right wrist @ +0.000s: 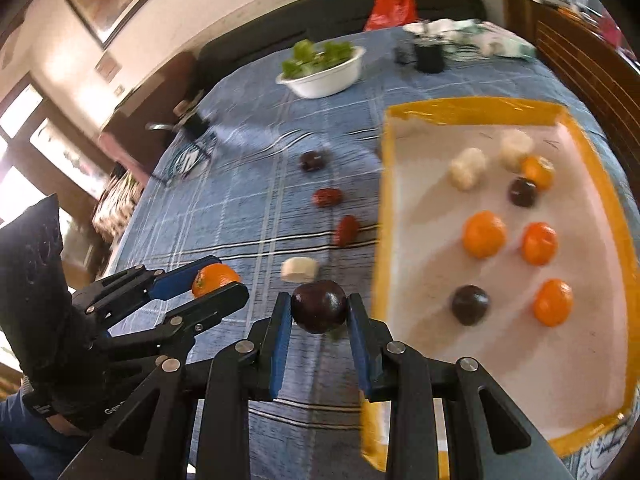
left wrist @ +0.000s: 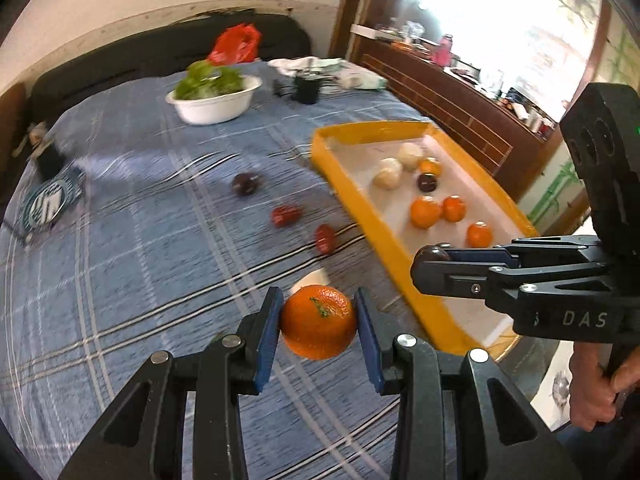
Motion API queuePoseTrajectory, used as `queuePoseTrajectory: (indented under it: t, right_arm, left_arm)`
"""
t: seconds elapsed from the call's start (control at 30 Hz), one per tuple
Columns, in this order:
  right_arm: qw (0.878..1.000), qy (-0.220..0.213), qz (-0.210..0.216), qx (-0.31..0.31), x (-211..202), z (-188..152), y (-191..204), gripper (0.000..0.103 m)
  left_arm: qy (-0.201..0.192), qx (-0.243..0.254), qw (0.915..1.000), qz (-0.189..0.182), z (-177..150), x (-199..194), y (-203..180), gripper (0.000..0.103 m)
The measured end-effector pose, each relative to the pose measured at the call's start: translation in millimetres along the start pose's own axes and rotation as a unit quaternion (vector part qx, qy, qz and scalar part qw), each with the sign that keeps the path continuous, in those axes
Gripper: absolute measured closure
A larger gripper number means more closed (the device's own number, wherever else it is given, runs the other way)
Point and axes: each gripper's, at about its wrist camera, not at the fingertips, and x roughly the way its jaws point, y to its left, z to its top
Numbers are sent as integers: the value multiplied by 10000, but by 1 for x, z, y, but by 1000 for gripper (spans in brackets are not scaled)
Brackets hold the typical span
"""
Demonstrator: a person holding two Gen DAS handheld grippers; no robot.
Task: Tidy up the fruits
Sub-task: 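Carry the held orange and plum over the yellow tray with both tools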
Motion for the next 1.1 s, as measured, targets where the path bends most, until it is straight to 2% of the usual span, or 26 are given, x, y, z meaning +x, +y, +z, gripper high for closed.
queuePoseTrajectory:
  t: [0.4,0.8,1.1]
  right_arm:
    - [9964,-305,-395,679,-41,-14,-68,73]
    - [9885,-489,-838,1158,-81,-34,-125,73]
    - [9868,-462,-968,1212,-89,-33,-148,72]
  left_arm:
    - [24,576,9968,-549,24,22,-67,68]
    - [258,909,9888,-1158,40,61,-132,68]
    - [520,875,9870,-1243,38,92,-148,68]
